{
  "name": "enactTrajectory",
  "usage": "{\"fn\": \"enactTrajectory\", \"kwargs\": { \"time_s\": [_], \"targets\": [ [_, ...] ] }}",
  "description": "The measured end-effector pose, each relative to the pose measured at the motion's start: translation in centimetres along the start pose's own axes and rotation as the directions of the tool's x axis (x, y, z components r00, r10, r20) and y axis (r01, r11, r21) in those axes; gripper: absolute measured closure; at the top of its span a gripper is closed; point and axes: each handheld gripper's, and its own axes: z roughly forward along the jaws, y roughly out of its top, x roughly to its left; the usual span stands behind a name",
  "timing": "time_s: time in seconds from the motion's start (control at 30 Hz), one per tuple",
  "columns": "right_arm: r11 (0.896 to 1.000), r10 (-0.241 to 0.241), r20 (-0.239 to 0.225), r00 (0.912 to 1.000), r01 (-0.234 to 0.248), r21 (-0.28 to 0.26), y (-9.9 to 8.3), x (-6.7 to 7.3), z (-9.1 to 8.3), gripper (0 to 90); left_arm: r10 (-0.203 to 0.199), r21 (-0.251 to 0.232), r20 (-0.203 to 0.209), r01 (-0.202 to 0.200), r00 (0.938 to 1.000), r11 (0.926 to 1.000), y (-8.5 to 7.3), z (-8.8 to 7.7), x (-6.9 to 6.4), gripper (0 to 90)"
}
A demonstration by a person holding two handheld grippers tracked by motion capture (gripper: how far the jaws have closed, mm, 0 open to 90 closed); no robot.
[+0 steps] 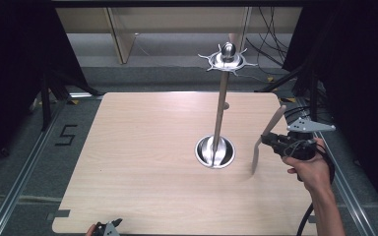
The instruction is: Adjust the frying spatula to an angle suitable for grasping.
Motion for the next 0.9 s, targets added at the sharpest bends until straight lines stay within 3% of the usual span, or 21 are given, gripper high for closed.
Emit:
{"fn": "enactTrajectory", "kwargs": {
  "time_s": [0.03, 0.07, 0.13, 0.4, 0.47, 0.6, 0.7, 0.8, 0.83, 0.9],
  "targets": [
    [1.000, 0.004, 0.002, 1.0000, -0.004, -0.001, 0.1, 0.2, 0.0, 77.5, -0.001, 0.000, -0.001, 0.001, 1.0000, 1.0000, 0.0, 0.0, 0.0, 14.8],
    [1.000, 0.000, -0.013, 0.9999, 0.001, 0.022, 0.2, 0.2, -0.2, 77.4, -0.028, -0.009, 0.009, 0.028, 0.9996, 0.9996, 0.0, -0.1, -0.1, 14.8],
    [1.000, -0.012, -0.010, 0.9999, 0.012, -0.004, 0.5, 0.6, 0.0, 77.4, 0.016, 0.011, 0.020, -0.016, 0.9997, 0.9998, 0.0, -0.3, 0.2, 14.8],
    [0.999, -0.027, -0.021, 0.9994, 0.026, -0.047, 2.1, 1.9, 0.0, 77.5, 0.014, 0.010, 0.021, -0.014, 0.9997, 0.9998, 0.1, -0.3, 0.2, 14.8],
    [0.999, -0.038, -0.029, 0.9989, 0.037, -0.034, 2.7, 1.8, -0.1, 77.4, 0.016, 0.010, 0.023, -0.016, 0.9996, 0.9998, 0.1, -0.3, 0.2, 14.8],
    [0.997, -0.032, -0.027, 0.9991, 0.030, -0.067, 3.7, 1.7, 0.2, 77.4, 0.016, 0.010, 0.022, -0.016, 0.9996, 0.9998, 0.1, -0.3, 0.2, 14.8],
    [0.998, -0.044, -0.029, 0.9986, 0.043, -0.048, 4.4, 1.3, 0.2, 77.4, 0.017, 0.010, 0.019, -0.017, 0.9997, 0.9998, 0.1, -0.3, 0.2, 14.8],
    [0.998, -0.043, -0.029, 0.9986, 0.042, -0.056, 5.0, 1.0, 0.4, 77.4, -0.020, -0.004, 0.010, 0.020, 0.9997, 0.9998, 0.0, -0.2, 0.0, 14.8],
    [0.998, -0.044, -0.032, 0.9985, 0.042, -0.049, 5.2, 0.9, 0.3, 77.4, 0.011, 0.012, 0.019, -0.011, 0.9998, 0.9999, 0.0, -0.3, 0.2, 14.8],
    [0.998, -0.037, -0.019, 0.9991, 0.035, -0.059, 5.5, 0.8, 0.4, 77.5, 0.016, 0.011, 0.022, -0.016, 0.9996, 0.9998, 0.0, -0.3, 0.2, 14.8]
  ]
}}
